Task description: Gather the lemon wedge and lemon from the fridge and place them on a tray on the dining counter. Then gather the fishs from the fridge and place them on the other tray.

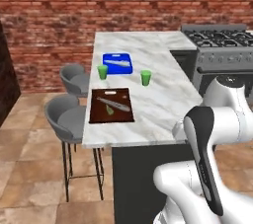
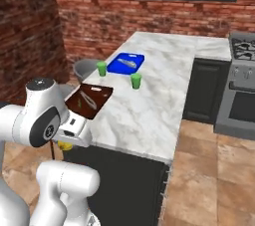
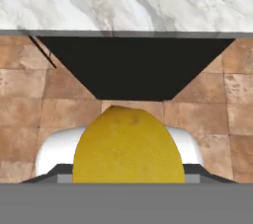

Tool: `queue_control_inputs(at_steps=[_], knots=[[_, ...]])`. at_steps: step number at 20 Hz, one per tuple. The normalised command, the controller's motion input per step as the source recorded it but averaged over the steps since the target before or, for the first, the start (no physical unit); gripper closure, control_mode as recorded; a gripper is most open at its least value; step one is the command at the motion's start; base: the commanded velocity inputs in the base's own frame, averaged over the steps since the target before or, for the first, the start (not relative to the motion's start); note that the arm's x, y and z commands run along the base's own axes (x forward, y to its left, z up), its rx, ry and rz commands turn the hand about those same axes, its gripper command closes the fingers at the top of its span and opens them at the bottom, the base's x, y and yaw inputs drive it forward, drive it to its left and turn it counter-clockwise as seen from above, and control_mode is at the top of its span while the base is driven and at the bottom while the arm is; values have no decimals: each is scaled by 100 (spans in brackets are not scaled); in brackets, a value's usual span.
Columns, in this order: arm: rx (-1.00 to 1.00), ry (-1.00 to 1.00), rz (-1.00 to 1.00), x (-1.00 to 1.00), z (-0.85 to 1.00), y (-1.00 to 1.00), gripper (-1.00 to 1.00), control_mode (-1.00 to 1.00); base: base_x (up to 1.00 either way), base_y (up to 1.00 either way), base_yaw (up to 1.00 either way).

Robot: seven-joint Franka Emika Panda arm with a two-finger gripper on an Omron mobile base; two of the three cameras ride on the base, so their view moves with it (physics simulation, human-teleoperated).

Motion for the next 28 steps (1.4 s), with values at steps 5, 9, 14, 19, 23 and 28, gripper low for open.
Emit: queue_control_inputs(at_steps=[5, 9, 14, 19, 23, 28], knots=[[0, 0, 0, 0, 0, 0, 100, 100, 37, 54, -50], [0, 0, 0, 0, 0, 0, 100, 100, 18, 69, -46], [0, 0, 0, 0, 0, 0, 100, 100, 24, 71, -46], [0, 0, 0, 0, 0, 0, 100, 100, 50, 67, -49], [0, 0, 0, 0, 0, 0, 100, 100, 49, 81, -44], [0, 0, 0, 0, 0, 0, 100, 100, -11, 53, -12]])
